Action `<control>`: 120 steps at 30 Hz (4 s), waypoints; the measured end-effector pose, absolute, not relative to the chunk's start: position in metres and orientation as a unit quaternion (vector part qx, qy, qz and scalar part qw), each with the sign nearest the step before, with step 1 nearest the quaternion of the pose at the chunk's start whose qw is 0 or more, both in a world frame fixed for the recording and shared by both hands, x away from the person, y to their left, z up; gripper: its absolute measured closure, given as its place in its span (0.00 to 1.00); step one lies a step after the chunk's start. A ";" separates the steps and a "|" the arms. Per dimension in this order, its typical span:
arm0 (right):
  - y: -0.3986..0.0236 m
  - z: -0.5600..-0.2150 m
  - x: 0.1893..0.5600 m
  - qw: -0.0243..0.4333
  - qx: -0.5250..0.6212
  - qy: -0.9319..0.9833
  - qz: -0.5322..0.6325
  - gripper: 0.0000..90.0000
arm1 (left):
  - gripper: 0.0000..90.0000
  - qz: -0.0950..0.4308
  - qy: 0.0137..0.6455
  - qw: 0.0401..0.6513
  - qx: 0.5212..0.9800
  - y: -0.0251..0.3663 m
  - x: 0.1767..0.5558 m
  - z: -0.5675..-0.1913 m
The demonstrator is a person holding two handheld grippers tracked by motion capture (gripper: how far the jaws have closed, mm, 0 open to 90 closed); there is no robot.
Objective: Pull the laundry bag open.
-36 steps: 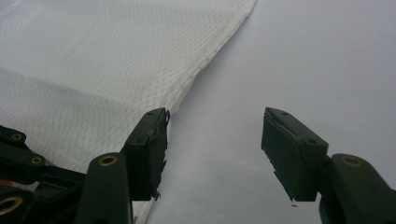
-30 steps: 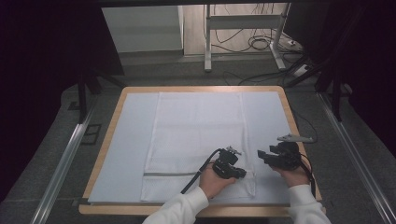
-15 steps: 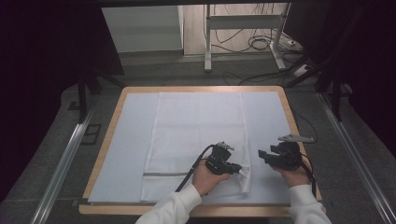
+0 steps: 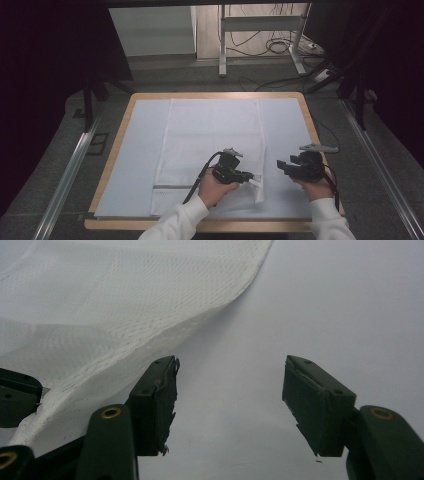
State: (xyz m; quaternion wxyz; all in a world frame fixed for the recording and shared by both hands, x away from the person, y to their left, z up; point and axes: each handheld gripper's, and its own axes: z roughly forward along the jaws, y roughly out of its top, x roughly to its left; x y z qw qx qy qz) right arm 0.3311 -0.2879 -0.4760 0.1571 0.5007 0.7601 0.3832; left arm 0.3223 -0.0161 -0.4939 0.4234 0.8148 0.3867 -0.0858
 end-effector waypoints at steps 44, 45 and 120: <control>-0.232 -0.501 0.342 -0.041 0.524 0.742 0.417 0.41 | 0.96 -0.089 0.377 0.419 0.822 -0.023 0.319 -0.498; -0.231 -0.502 0.342 -0.043 0.526 0.740 0.417 0.41 | 0.96 -0.088 0.377 0.419 0.821 -0.023 0.319 -0.498; -0.229 -0.503 0.341 -0.057 0.469 0.790 0.391 0.97 | 0.96 -0.118 0.392 0.411 0.815 -0.018 0.326 -0.520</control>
